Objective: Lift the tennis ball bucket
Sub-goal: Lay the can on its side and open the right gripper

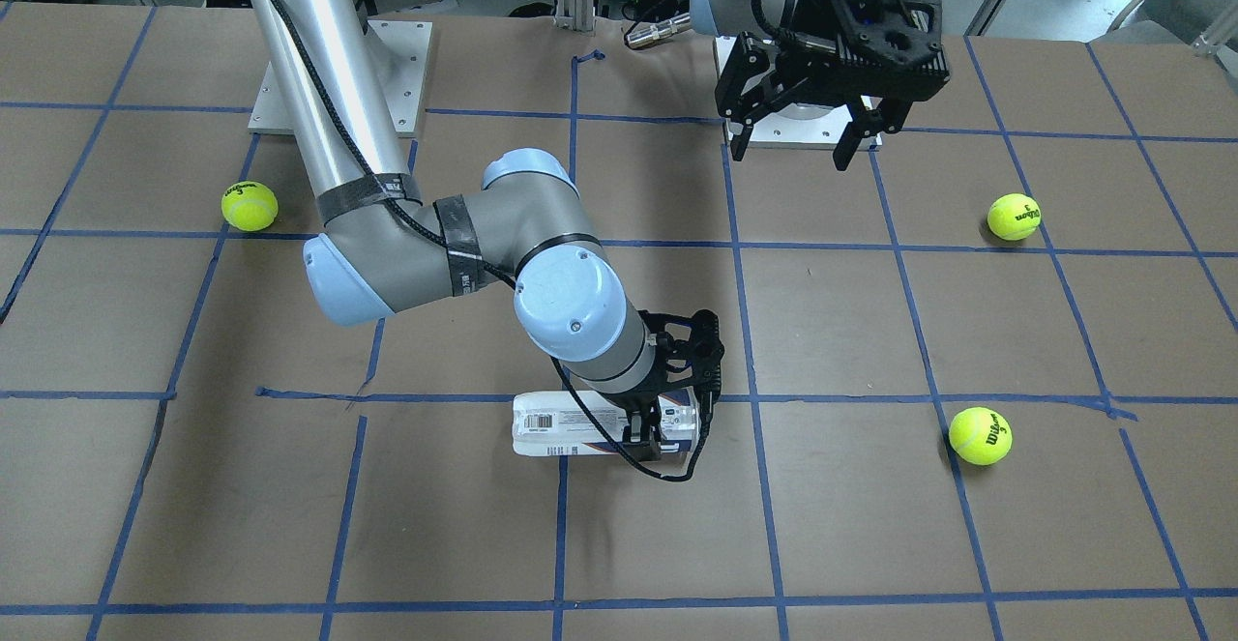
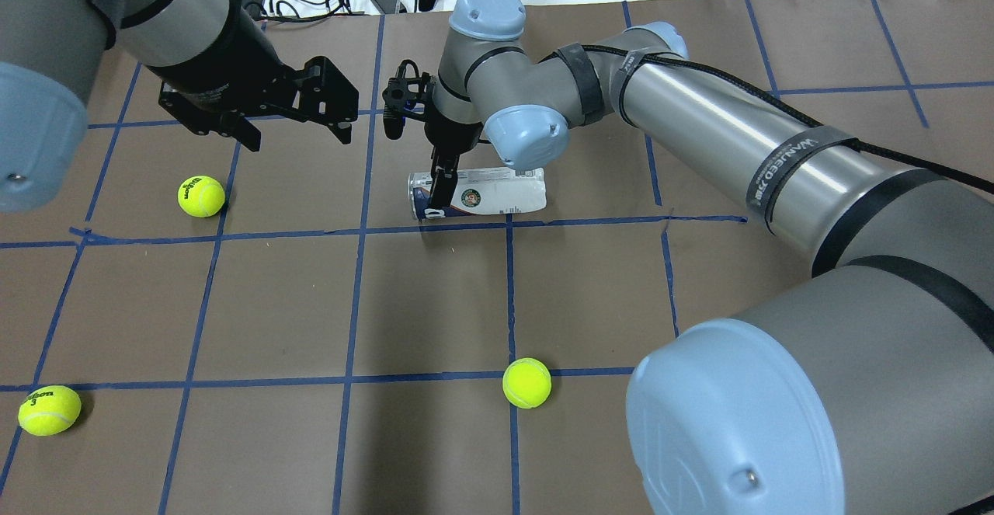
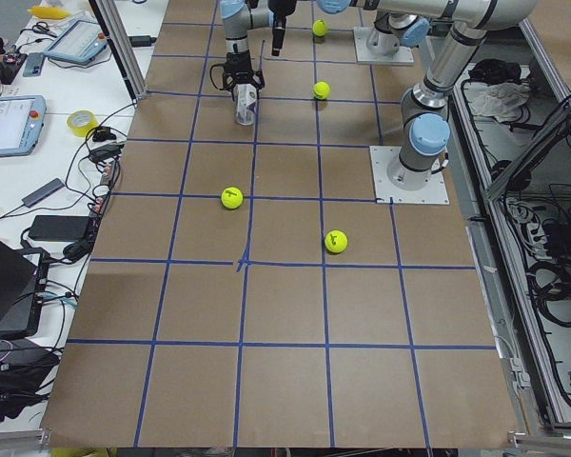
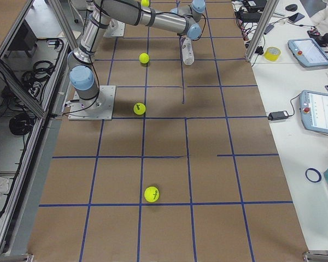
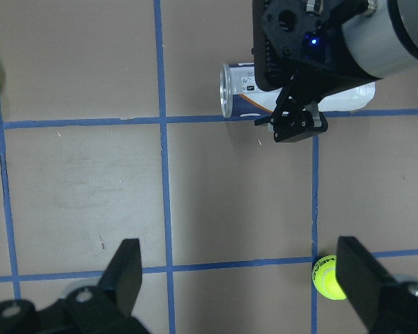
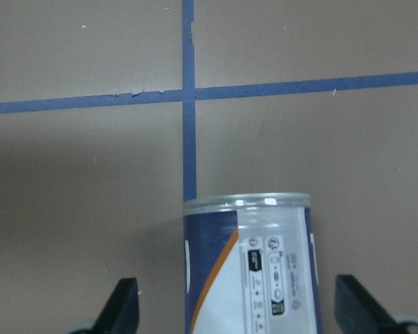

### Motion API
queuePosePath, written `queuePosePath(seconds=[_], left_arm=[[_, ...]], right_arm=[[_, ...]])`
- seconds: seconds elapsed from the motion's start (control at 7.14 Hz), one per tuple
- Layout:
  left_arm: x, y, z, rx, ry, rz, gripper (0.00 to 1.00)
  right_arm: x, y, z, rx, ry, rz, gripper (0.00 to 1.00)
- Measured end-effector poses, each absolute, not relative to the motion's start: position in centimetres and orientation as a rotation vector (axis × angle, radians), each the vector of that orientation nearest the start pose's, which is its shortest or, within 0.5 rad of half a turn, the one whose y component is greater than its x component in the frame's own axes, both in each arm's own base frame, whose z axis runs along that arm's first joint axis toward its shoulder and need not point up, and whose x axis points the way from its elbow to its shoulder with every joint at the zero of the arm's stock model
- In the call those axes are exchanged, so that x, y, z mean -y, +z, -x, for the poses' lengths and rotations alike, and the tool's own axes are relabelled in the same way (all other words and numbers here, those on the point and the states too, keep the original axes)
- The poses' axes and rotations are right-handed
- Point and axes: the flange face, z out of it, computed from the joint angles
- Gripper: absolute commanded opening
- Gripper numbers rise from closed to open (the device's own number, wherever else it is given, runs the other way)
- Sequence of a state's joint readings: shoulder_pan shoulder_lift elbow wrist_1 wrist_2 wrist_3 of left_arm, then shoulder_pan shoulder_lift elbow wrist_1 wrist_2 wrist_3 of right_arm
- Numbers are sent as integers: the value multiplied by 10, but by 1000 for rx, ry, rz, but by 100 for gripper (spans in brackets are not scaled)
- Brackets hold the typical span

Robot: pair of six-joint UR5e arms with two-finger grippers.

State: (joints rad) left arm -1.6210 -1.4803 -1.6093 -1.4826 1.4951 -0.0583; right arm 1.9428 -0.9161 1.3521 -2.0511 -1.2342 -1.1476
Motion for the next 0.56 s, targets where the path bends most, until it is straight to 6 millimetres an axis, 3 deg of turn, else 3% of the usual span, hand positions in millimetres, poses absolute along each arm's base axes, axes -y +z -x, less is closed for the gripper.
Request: queuePosePath(seconds=[0.28,0.56], left_arm=[[479,506,132,-3276,-175,37,100],[513,452,124,-3379,-99,-80,100]], right_arm=[[634,265,-372,-2143,-269,1920,100],[654,308,-301,-2314,-270,1728,100]])
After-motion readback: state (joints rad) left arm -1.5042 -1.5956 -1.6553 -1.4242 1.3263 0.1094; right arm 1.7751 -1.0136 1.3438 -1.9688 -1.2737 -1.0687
